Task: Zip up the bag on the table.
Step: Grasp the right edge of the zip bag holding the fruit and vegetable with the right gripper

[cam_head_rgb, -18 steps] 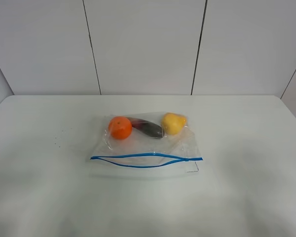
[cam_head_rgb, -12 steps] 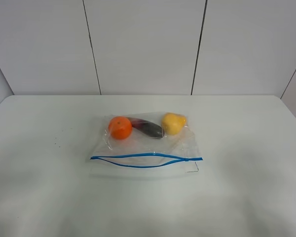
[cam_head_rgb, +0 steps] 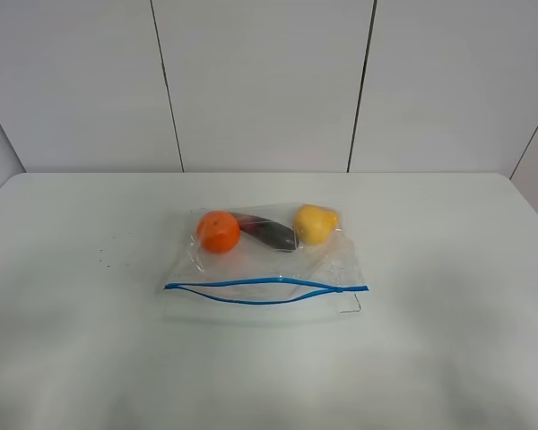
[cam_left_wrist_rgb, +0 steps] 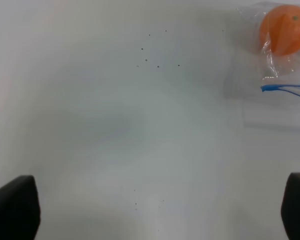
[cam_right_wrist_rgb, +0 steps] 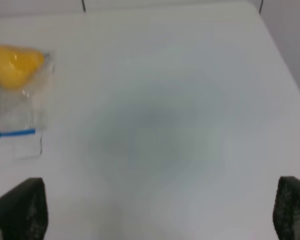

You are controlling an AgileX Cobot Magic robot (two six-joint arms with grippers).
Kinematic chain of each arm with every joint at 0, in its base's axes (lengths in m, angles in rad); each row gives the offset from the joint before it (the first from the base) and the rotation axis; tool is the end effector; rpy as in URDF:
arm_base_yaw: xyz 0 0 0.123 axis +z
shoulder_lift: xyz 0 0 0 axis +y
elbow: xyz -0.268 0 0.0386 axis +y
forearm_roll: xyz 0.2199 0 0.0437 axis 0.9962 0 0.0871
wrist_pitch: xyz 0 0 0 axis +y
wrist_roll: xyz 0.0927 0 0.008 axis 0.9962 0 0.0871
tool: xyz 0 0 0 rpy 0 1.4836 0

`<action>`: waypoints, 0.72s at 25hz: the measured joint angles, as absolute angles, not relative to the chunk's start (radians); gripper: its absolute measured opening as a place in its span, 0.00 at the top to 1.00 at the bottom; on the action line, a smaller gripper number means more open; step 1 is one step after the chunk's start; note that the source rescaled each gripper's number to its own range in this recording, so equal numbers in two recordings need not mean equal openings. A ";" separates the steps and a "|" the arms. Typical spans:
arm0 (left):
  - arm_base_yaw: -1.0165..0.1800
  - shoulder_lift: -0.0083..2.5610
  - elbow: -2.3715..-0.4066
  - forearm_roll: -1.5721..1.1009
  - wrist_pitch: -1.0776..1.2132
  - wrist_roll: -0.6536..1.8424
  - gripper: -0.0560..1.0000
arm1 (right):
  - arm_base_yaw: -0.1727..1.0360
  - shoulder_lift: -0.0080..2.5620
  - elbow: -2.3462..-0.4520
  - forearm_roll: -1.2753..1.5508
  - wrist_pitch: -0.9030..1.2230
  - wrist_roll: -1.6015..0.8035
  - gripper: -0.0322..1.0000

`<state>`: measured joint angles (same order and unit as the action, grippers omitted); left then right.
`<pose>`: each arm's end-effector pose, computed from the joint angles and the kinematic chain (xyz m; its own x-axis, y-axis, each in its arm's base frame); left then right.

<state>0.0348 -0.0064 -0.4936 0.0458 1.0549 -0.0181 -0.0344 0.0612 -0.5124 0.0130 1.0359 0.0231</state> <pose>-0.0134 0.0032 0.2617 -0.4505 -0.0112 -0.8927 -0.0683 0.9974 0.0220 -0.0045 0.0012 0.2686 -0.4760 0.0461 -0.8782 0.0387 0.9988 0.0315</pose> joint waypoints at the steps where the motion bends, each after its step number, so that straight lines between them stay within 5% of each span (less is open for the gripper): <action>1: 0.035 -0.006 -0.494 0.046 1.055 -0.018 0.00 | -0.034 0.094 -0.530 0.019 1.044 0.022 0.00; 12: 0.035 -0.006 -0.494 0.046 1.055 -0.018 0.00 | -0.034 0.589 -0.676 0.168 0.864 0.009 0.00; 18: 0.035 -0.006 -0.494 0.046 1.055 -0.018 0.00 | -0.034 0.961 -0.682 0.556 0.742 -0.279 0.00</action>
<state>0.0348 -0.0064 -0.4936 0.0458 1.0549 -0.0181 -0.0344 0.9614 -0.6818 0.5555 0.7425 -0.2785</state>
